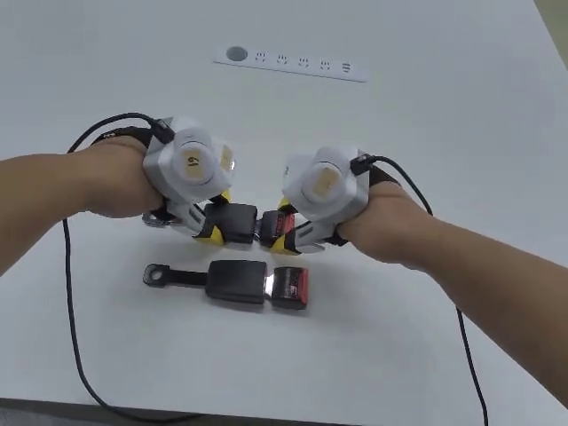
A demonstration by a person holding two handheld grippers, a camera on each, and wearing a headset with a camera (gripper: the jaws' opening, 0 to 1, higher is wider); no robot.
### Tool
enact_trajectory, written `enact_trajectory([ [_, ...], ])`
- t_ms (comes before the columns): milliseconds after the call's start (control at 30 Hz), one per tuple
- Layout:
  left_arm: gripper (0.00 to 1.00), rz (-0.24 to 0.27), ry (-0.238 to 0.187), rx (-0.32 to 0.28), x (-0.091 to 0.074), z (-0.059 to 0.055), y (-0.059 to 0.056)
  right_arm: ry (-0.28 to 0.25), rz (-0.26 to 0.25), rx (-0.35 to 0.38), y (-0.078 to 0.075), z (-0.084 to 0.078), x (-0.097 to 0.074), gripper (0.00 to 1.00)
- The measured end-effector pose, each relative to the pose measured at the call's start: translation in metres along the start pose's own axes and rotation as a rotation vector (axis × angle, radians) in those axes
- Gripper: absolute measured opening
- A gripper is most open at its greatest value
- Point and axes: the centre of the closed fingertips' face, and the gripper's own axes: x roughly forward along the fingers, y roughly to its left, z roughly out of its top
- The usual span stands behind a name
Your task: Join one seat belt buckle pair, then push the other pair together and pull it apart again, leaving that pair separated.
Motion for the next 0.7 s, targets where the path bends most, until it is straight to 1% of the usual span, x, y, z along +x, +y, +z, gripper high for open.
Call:
enact_trajectory([
  [100,0.31,-0.002,-0.010,-0.003,-0.0006,-0.0002,0.0003,-0.004,0.004,0.001,-0.0010,-0.0006,-0.0008,0.29],
  [200,0.31,-0.006,-0.007,-0.003,0.0002,-0.0015,0.0020,-0.001,0.001,0.003,-0.0006,0.0000,-0.0012,0.29],
  [267,0.31,-0.004,-0.003,-0.004,0.0003,-0.0019,0.0026,0.006,-0.001,-0.001,0.0004,-0.0021,0.0027,0.29],
  [333,0.32,-0.001,-0.002,-0.007,0.0005,-0.0025,0.0033,0.008,0.001,0.003,-0.0003,-0.0012,-0.0018,0.29],
  [433,0.32,0.003,-0.009,-0.011,0.0009,-0.0038,0.0048,0.012,-0.001,0.004,-0.0023,-0.0033,0.0014,0.29],
  [600,0.32,0.004,-0.018,-0.013,0.0001,-0.0029,0.0041,0.017,0.001,0.005,-0.0039,-0.0043,0.0028,0.29],
  [667,0.32,0.004,-0.028,-0.015,-0.0003,-0.0028,0.0040,0.016,-0.001,0.003,-0.0031,-0.0041,0.0014,0.29],
  [700,0.32,0.005,-0.031,-0.020,-0.0003,-0.0029,0.0041,0.016,-0.002,0.004,0.0000,-0.0021,-0.0035,0.30],
])
